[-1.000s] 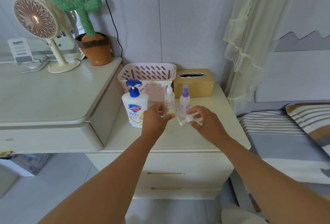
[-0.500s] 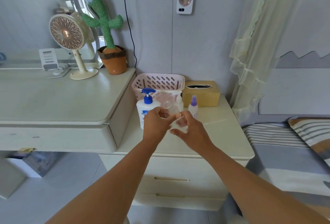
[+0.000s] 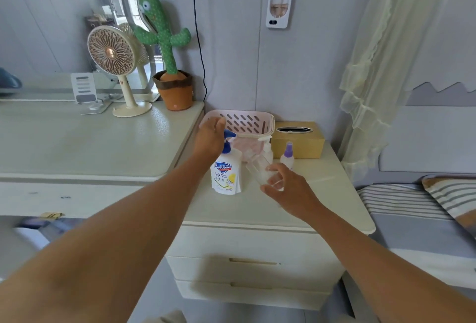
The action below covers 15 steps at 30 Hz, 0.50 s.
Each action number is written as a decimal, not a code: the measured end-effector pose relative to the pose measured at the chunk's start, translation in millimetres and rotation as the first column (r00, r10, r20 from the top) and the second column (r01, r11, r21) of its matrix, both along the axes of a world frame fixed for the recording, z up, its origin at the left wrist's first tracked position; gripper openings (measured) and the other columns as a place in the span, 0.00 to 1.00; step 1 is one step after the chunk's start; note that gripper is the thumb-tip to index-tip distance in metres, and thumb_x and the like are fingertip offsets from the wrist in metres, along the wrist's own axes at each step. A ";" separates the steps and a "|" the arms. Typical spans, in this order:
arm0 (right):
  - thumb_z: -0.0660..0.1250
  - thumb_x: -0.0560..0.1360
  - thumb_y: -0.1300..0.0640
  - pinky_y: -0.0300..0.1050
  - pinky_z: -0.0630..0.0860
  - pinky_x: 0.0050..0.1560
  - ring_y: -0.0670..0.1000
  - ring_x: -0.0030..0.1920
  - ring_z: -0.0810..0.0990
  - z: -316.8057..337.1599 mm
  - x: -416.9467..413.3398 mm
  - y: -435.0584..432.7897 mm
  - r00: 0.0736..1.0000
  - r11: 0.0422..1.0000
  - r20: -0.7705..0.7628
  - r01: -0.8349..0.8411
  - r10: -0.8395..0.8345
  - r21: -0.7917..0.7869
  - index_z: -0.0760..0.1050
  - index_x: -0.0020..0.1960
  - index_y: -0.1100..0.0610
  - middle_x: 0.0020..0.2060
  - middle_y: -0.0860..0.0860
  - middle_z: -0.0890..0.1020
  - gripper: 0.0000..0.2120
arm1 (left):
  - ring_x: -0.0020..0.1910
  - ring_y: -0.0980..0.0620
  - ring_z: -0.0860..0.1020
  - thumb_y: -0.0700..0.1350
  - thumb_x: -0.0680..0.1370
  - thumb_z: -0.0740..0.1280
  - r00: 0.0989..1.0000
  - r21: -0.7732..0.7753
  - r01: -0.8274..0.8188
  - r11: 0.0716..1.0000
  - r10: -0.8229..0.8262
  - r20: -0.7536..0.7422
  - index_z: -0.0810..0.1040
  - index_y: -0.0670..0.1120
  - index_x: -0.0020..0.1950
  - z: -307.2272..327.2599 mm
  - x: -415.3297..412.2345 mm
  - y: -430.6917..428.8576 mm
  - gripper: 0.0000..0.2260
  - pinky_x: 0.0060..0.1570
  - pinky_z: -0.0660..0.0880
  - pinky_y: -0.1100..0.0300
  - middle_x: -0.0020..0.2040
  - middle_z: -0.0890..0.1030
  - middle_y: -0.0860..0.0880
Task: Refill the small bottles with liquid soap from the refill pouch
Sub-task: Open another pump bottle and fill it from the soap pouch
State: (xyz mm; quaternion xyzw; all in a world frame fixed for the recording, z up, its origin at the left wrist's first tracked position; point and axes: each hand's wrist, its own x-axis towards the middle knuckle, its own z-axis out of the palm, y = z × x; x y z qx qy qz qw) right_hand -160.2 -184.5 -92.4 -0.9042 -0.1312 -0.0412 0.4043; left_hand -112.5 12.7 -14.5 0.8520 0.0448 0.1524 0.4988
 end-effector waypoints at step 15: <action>0.66 0.76 0.49 0.42 0.76 0.48 0.45 0.49 0.75 14.5 -3.6 -5.5 0.998 0.998 -0.047 0.032 -0.035 -0.052 0.66 0.68 0.52 0.52 0.47 0.77 0.23 | 0.46 0.49 0.78 0.44 0.83 0.52 0.983 -0.106 0.159 0.982 -0.167 -0.076 0.74 0.43 0.52 -19.6 -10.7 -27.2 0.12 0.54 0.77 0.52 0.50 0.78 0.46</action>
